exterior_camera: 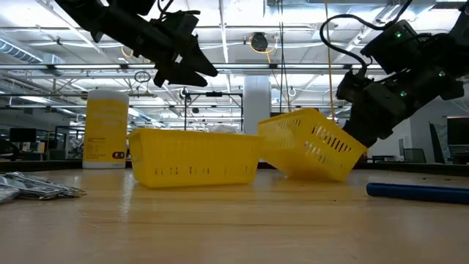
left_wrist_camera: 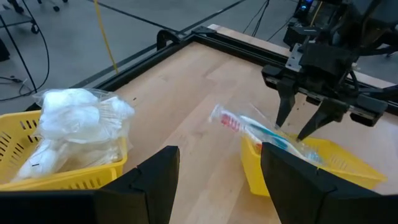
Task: Pick & Place Travel size toiletries
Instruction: Adjust the bottom right yellow basket, then put the blue razor into the bottom left yellow basket, then put the silver nail cutter into the bottom left yellow basket
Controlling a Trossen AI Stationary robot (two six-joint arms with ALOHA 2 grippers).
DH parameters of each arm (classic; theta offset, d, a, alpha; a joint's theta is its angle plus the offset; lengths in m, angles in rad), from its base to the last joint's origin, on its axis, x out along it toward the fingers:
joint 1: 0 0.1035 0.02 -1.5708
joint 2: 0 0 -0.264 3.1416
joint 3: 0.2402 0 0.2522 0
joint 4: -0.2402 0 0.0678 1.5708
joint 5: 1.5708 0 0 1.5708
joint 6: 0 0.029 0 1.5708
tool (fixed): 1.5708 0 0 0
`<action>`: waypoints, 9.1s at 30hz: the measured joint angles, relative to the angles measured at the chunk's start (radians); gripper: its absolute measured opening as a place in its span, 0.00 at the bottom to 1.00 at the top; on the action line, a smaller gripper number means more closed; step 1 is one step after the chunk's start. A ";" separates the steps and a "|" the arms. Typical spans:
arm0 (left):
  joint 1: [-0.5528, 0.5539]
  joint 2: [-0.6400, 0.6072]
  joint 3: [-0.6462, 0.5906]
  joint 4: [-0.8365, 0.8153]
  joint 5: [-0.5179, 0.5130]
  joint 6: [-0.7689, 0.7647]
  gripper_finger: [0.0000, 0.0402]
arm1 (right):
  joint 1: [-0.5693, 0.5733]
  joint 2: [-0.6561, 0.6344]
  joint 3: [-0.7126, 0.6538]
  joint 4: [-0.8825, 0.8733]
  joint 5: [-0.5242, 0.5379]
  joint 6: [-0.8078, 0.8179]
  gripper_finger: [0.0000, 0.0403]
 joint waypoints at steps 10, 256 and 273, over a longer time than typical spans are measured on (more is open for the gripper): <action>0.000 0.000 0.000 -0.003 0.000 0.002 0.56 | 0.000 -0.088 0.000 0.121 -0.207 0.012 0.41; -0.502 -0.110 0.240 -1.095 0.132 -0.752 0.45 | 0.069 -0.219 0.058 0.176 0.113 -0.364 0.60; -0.872 0.185 0.160 -1.048 0.237 -1.317 0.39 | 0.069 -0.219 0.058 0.181 0.113 -0.405 0.60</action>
